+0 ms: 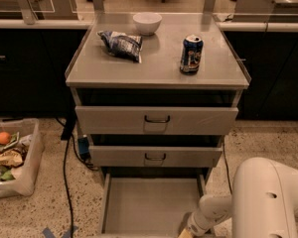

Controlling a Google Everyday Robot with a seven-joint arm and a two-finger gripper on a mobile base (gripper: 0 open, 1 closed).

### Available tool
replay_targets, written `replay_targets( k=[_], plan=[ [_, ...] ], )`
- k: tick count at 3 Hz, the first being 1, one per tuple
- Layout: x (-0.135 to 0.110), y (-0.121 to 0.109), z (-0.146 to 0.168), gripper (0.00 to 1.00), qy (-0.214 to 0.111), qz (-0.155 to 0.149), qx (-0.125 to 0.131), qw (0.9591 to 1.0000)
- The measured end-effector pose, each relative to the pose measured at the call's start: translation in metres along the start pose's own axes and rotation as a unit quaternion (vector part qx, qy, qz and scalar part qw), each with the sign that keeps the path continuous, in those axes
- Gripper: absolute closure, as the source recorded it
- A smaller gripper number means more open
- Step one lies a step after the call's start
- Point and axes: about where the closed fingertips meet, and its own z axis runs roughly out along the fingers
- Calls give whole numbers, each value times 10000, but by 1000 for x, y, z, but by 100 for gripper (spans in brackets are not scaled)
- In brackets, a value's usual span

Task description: Close bottom drawer

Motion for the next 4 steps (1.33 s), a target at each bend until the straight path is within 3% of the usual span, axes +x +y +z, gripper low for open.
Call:
replay_targets(
  k=[4],
  plan=[
    [-11,-15,-3,100,-50,84,107,9999]
  ],
)
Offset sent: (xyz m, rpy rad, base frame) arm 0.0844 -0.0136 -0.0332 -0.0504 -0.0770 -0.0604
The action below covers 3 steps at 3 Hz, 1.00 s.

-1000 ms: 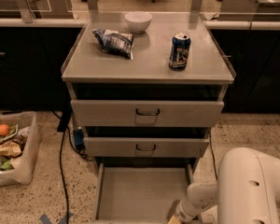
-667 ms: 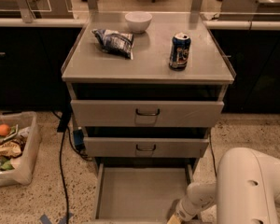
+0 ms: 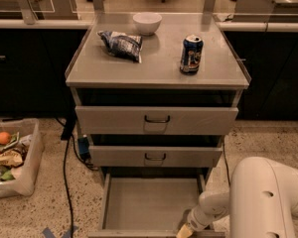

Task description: Close bottom drawer

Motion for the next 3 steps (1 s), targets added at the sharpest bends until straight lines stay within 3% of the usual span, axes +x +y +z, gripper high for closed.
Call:
replay_targets(
  k=[3],
  plan=[
    [-8,-7,-1,100,-45,41,37,10000]
  ],
)
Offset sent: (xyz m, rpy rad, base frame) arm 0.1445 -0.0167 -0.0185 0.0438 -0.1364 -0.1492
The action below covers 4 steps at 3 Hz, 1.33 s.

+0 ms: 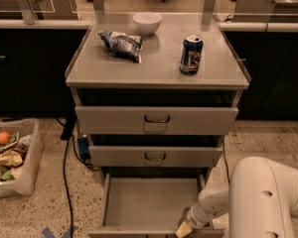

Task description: Close bottom drawer

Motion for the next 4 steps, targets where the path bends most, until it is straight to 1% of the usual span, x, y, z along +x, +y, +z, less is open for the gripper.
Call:
replay_targets(
  k=[1,3,4],
  plan=[
    [-7,-9,-1,100,-54,62,26,10000],
    [-13,-12,-2,100,-95,101,42,9999],
    [-10,-16,-2,100,-88,234,-15,9997]
  ],
)
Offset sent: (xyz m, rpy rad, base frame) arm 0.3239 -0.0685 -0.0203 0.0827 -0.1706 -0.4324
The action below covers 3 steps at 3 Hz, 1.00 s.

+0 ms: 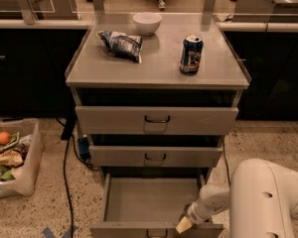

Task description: Close bottom drawer

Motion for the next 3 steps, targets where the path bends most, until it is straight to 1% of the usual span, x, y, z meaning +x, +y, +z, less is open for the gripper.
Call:
replay_targets(
  k=[2,3],
  plan=[
    [-1,2,-1,100,1,0,3,10000],
    [-6,-4,0,100,-1,44,105,9999]
  ],
)
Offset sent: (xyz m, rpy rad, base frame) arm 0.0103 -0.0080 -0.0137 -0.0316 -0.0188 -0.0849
